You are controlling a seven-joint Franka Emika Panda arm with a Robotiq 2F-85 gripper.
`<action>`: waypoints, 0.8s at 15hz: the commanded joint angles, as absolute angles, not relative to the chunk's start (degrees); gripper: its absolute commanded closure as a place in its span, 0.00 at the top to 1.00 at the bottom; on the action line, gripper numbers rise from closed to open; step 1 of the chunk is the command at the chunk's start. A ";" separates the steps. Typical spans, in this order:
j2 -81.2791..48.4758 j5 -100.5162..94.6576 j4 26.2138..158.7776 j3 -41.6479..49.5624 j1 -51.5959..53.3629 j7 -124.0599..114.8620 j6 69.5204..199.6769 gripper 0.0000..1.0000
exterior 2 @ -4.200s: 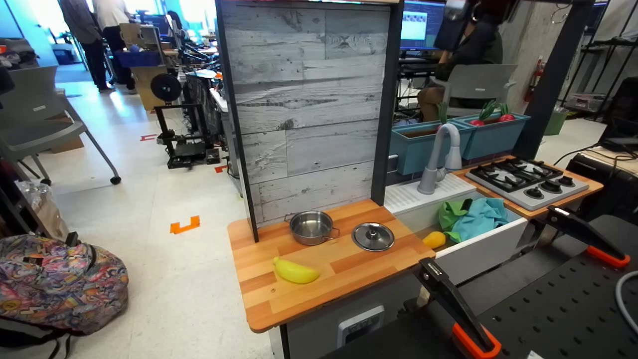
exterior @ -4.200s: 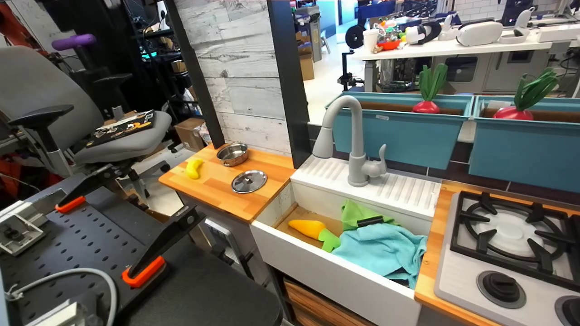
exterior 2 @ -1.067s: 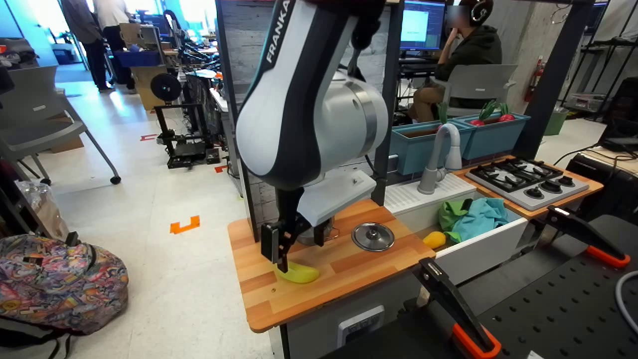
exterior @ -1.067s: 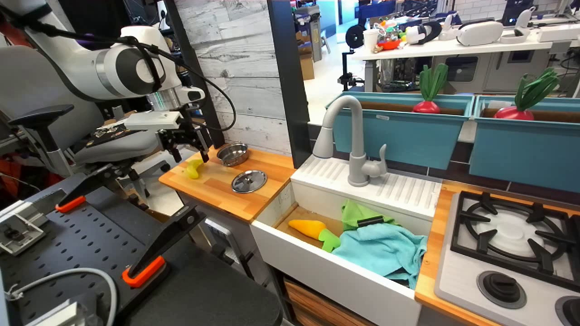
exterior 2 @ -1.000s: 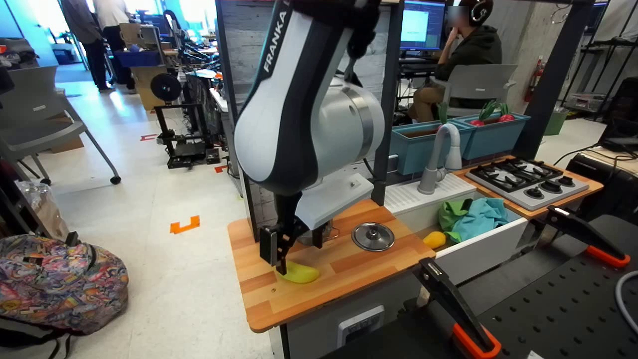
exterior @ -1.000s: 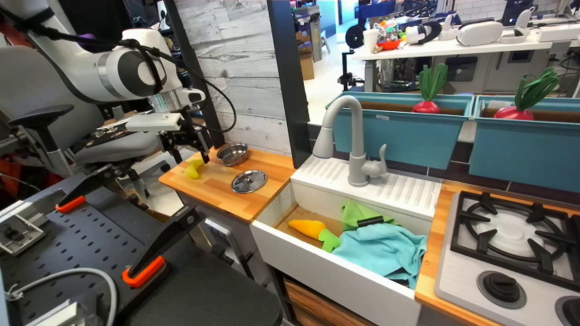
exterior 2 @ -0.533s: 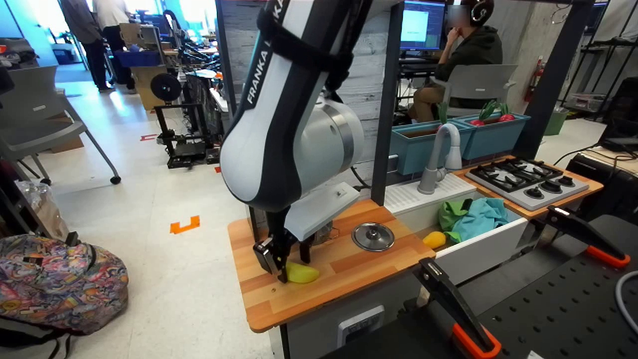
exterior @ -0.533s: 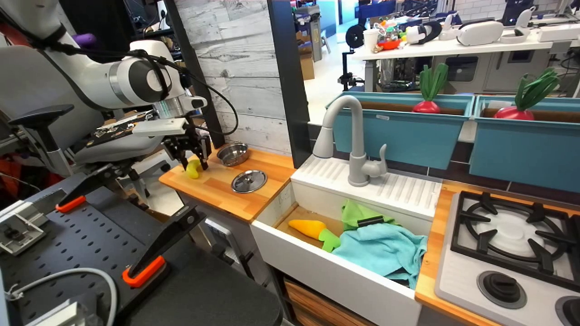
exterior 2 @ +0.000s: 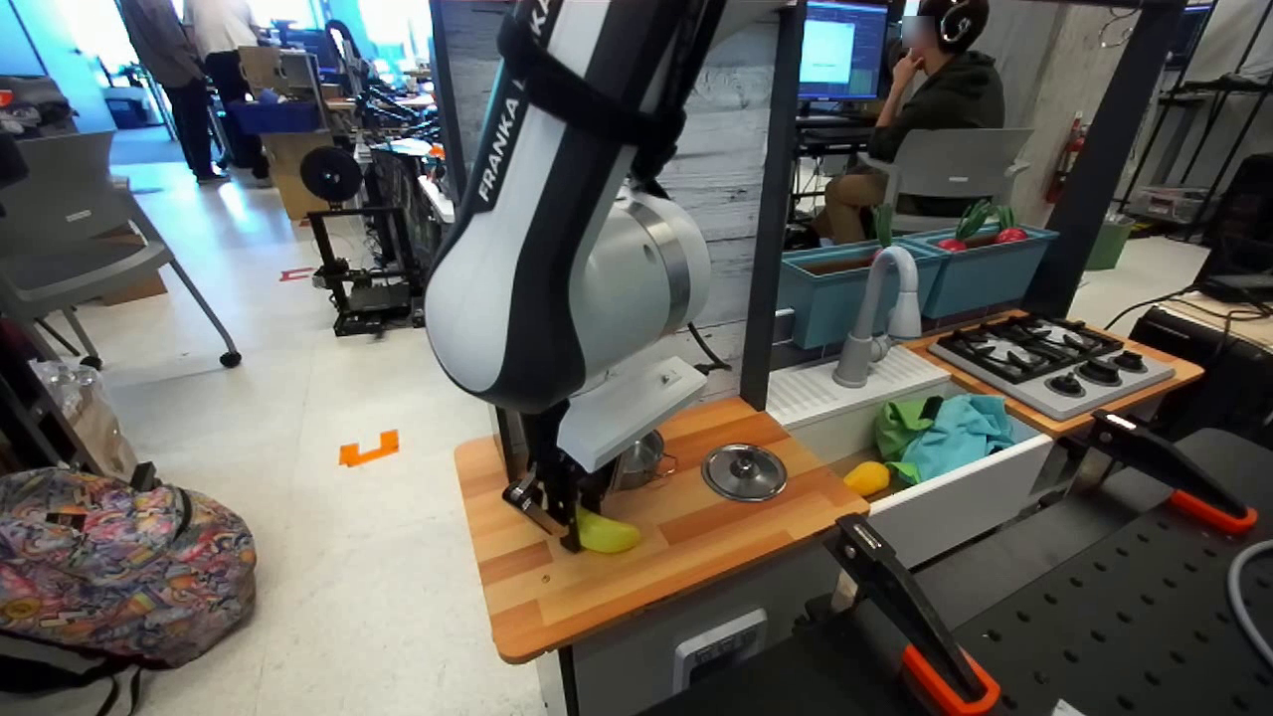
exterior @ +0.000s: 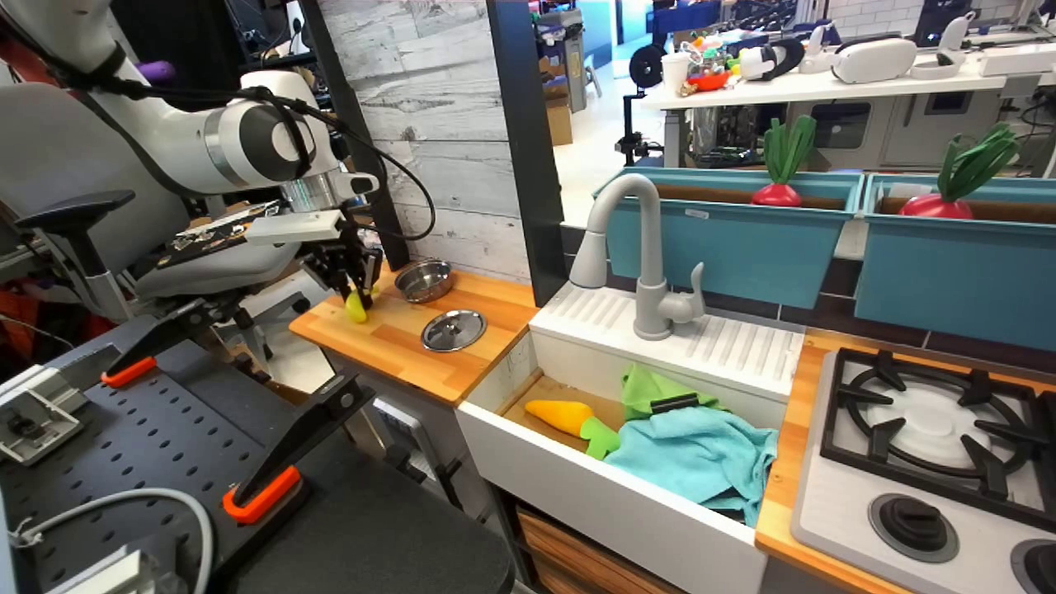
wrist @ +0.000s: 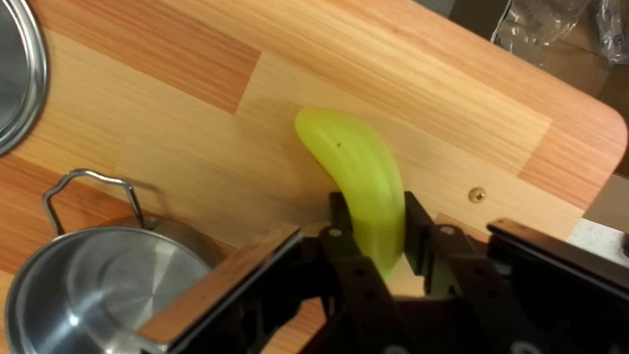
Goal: Put the banana in the pot
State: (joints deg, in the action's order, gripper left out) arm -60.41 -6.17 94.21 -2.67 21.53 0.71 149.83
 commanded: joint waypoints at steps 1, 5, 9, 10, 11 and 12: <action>-57.64 -6.89 96.49 -3.32 20.55 -0.88 151.27 0.07; -54.87 -5.96 99.52 -3.15 18.81 -2.46 157.53 0.07; -54.39 -4.69 99.82 -3.89 15.17 -2.06 161.33 0.07; -54.68 -4.29 99.49 -4.04 14.14 -1.94 161.87 0.07; -54.85 -3.84 99.17 -4.51 13.04 -1.48 162.03 0.07; -55.48 -3.49 98.16 -4.73 12.07 -1.29 161.67 0.07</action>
